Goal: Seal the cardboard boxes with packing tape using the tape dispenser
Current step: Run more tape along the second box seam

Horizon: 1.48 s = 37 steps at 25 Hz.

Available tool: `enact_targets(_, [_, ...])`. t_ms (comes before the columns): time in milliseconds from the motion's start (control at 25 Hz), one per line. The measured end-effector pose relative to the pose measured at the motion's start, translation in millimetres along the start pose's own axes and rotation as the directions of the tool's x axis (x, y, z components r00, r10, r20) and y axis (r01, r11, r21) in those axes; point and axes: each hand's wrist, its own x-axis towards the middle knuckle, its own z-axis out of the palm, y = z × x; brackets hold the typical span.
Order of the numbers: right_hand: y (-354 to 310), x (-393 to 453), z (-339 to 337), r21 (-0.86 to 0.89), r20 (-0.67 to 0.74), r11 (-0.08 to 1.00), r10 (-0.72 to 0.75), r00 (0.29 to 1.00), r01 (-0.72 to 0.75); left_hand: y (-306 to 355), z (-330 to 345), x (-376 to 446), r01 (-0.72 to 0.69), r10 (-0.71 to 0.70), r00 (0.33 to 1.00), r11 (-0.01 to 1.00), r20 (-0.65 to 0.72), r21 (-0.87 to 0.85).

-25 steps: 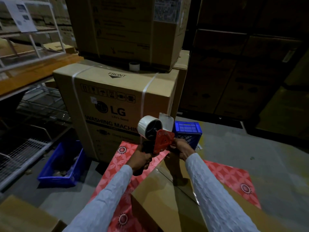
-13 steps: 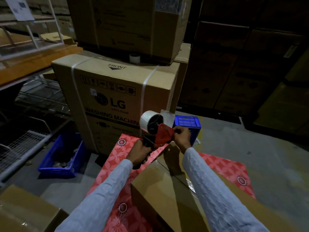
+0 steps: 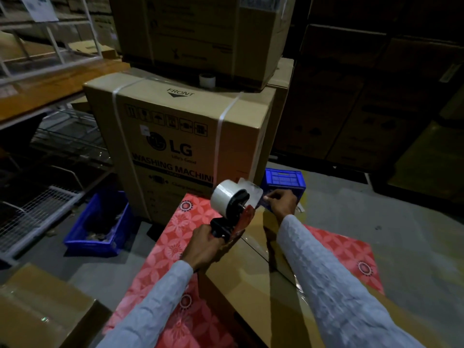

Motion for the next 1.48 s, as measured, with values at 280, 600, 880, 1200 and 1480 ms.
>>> enact_targets(280, [13, 1, 9, 0.042, -0.022, 0.999, 0.025, 0.999, -0.024, -14, 1, -17, 0.033, -0.026, 0.997, 0.995, -0.069, 0.093])
enact_targets(600, [24, 5, 14, 0.101, -0.032, 0.995, 0.013, 0.999, -0.009, -17, 2, -17, 0.001, 0.005, 0.999, 0.986, -0.037, 0.166])
enact_targets(880, [34, 18, 18, 0.057, 0.048, 0.995, 0.076, 0.996, -0.078, -18, 2, -15, 0.042, -0.033, 0.997, 0.988, -0.064, 0.150])
enact_targets(1200, [32, 30, 17, 0.019, 0.098, 0.924, 0.378, 0.921, -0.381, -18, 0, -8, 0.087, -0.072, 0.994, 0.978, -0.086, 0.187])
enact_targets(1480, [29, 13, 14, -0.023, -0.040, 0.929, 0.368, 0.929, -0.369, -13, 3, -8, 0.089, -0.080, 0.995, 0.976, -0.053, 0.200])
